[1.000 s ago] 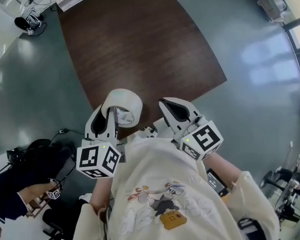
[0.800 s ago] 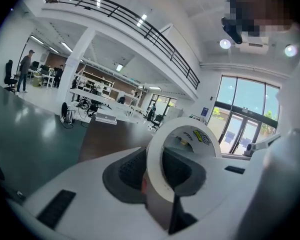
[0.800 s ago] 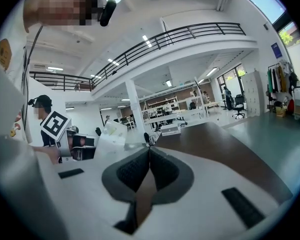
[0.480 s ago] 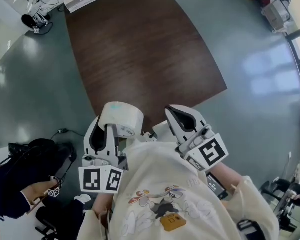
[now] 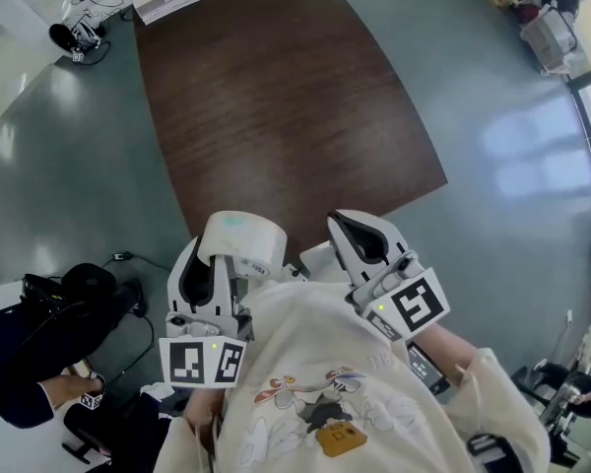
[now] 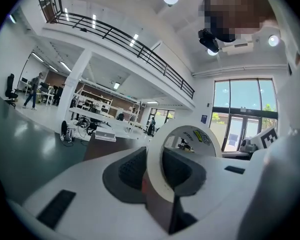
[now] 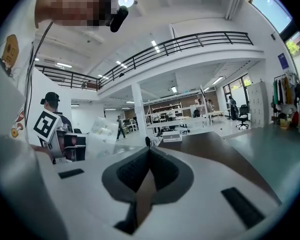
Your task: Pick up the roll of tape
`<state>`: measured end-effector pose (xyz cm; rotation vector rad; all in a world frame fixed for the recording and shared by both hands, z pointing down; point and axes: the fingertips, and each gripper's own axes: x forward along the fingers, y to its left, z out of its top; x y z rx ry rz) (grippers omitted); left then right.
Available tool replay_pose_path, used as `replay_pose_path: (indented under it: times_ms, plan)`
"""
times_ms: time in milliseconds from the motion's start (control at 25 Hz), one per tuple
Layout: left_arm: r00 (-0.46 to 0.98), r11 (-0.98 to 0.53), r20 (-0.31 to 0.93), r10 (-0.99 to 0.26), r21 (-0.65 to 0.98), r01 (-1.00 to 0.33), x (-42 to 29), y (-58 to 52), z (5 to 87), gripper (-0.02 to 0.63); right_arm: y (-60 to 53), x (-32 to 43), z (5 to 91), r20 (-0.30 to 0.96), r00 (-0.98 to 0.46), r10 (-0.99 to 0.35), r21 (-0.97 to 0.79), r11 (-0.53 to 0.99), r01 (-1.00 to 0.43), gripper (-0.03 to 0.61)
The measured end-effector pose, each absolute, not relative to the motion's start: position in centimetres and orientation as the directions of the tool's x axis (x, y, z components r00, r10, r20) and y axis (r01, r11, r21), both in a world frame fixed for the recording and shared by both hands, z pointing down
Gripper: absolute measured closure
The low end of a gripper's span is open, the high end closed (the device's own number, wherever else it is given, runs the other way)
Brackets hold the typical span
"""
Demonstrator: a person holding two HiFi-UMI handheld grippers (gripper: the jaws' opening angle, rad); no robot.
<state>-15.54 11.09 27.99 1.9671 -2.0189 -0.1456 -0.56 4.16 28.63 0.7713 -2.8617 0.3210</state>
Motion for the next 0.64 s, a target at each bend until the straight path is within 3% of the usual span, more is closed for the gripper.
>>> replay_pose_path:
  times_ms: [640]
  plan:
    - [-0.017,0.061,0.151,-0.988,0.292,-0.954,-16.5,10.7,28.4,0.523,3.4,-0.7,29.6,0.228,-0.852,-0.472,-0.159,0.845,-0.511,0.572]
